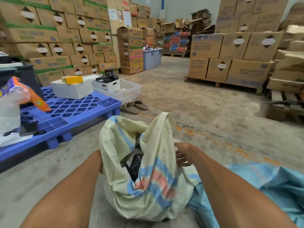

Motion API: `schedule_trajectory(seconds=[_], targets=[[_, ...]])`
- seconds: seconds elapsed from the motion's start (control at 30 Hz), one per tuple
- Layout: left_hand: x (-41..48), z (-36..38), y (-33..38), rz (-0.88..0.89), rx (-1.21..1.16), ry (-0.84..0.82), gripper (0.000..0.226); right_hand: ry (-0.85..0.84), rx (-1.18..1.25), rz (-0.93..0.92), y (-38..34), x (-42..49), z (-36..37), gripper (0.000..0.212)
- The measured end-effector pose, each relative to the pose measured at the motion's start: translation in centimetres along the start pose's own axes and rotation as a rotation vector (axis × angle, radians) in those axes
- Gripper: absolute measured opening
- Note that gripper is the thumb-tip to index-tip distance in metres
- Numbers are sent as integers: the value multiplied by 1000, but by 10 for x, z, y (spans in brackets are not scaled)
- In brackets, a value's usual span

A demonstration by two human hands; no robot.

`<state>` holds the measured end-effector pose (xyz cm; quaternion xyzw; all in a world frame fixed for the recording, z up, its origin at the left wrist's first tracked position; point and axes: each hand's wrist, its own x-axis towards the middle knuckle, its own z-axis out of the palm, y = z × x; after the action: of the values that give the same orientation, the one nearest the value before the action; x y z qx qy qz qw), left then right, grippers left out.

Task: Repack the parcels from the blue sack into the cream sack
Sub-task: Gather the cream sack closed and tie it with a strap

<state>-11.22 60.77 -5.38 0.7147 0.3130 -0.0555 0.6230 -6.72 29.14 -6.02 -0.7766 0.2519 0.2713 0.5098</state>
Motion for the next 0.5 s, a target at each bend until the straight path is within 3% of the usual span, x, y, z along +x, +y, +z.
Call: schedule_trajectory(seconds=[0.07,0.17,0.23,0.3,0.4,0.5], targets=[[12,2,-9,-5,80,-41,30,-45,-30,-14,-4,8,9,30],[7,13,-4,-68,285,-173,18,-106,37,-58,-10,13,14,40],[15,15,15,-52,302,-149,37,-104,181,-92,-20,5,6,29],[85,9,21,-29,188,-125,62,-28,278,-148,-40,-7,-9,26],[95,11,84,148,-5,-15,67,132,417,-329,-87,-36,-39,17],[-50,12,190,502,-110,48,38,333,508,-633,-143,-106,-59,14]])
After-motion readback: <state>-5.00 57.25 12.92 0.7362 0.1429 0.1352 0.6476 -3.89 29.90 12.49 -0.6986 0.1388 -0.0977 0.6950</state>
